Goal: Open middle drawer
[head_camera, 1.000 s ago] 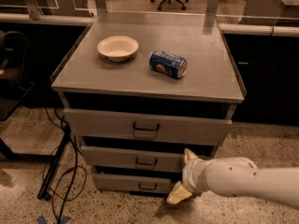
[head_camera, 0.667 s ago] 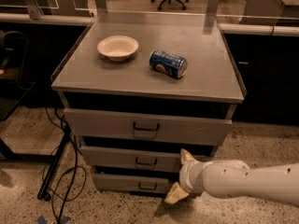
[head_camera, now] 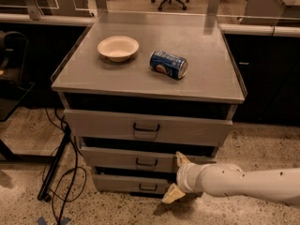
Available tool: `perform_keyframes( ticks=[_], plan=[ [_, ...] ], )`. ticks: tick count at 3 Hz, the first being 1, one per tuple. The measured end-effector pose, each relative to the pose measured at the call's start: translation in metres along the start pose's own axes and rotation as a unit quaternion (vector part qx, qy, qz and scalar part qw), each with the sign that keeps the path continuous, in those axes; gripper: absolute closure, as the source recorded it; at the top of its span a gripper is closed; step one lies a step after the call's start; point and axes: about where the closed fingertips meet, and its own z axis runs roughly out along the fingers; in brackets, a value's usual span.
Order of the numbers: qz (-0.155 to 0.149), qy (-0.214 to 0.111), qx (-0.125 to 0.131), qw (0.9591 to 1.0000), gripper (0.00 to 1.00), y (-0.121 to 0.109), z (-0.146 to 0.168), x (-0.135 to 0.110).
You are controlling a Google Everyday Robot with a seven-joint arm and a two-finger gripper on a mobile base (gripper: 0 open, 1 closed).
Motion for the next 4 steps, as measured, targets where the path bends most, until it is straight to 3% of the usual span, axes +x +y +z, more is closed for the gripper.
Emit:
perform_keyframes(
  ticks=[1,2,4],
  plan=[
    [0.016,-0.020,0.004,0.9997,0.00,-0.016,0.014,0.004],
    [0.016,-0.020,0.004,0.9997,0.00,-0.016,0.014,0.004],
    [0.006,-0.024,0.015,0.9996,0.00,-0.044,0.038,0.010]
  ],
)
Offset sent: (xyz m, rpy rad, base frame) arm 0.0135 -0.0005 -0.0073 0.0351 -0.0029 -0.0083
